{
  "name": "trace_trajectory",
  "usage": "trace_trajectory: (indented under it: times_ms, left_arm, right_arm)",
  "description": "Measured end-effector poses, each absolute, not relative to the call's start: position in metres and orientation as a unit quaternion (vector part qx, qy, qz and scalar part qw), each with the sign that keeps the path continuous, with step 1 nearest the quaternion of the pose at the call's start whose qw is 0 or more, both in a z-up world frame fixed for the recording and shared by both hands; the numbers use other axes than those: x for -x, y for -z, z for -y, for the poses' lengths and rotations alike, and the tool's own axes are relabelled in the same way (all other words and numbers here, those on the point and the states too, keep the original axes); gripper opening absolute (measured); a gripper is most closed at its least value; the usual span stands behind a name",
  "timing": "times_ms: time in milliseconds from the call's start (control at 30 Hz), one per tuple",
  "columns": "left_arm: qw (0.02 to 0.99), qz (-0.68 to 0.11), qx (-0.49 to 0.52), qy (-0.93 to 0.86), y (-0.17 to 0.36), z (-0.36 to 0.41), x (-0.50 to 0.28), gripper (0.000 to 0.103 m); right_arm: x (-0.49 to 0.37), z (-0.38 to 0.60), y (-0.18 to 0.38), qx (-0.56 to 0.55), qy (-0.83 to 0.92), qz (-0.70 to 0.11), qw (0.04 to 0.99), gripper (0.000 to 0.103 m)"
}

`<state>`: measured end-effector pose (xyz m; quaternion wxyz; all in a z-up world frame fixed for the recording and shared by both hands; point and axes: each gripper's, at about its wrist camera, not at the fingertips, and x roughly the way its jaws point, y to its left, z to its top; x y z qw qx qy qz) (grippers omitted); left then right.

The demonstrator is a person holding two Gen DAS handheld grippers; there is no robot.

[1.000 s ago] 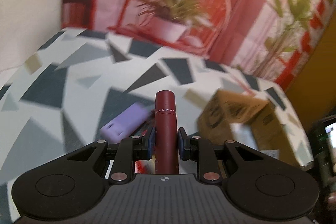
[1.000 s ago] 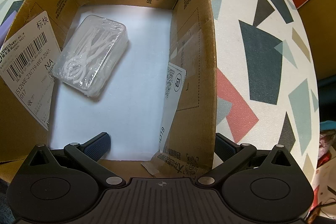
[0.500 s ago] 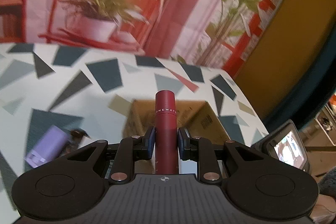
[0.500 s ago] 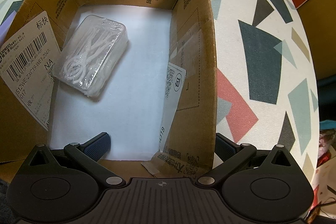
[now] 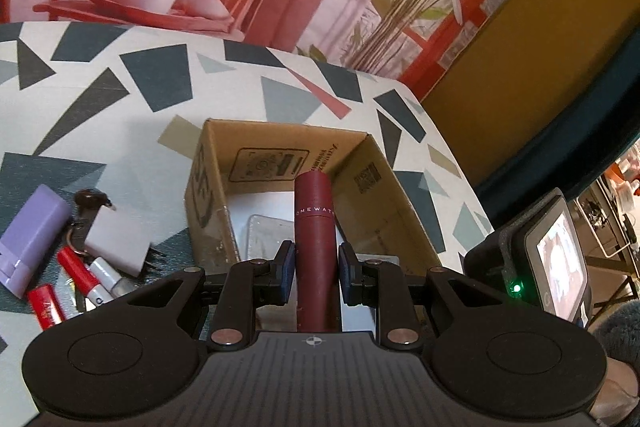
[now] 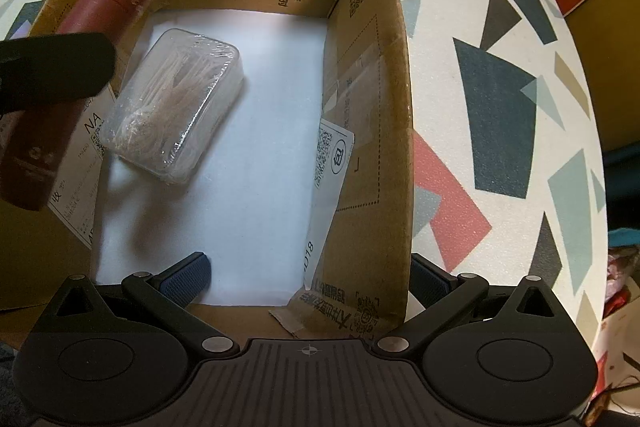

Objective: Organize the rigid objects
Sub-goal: 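Open the left tool to drop the lipstick into the box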

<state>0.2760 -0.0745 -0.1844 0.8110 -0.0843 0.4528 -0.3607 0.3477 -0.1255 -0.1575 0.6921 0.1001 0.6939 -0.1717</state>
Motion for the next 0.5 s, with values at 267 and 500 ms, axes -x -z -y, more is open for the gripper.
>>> trace_trajectory:
  times_ms: [267,500]
  left_arm:
    - [0.812,-0.442,0.090,0.370,0.179,0.072,-0.276,0.029]
    - [0.847,-0.407,0.084,0.333,0.160,0.046,-0.269,0.034]
  right_arm:
    - [-0.347,0.127,0.159,-0.105,0.174,-0.695,0.690,0.103]
    - [-0.347,0.128,0.160,-0.107,0.175,-0.695,0.689,0.103]
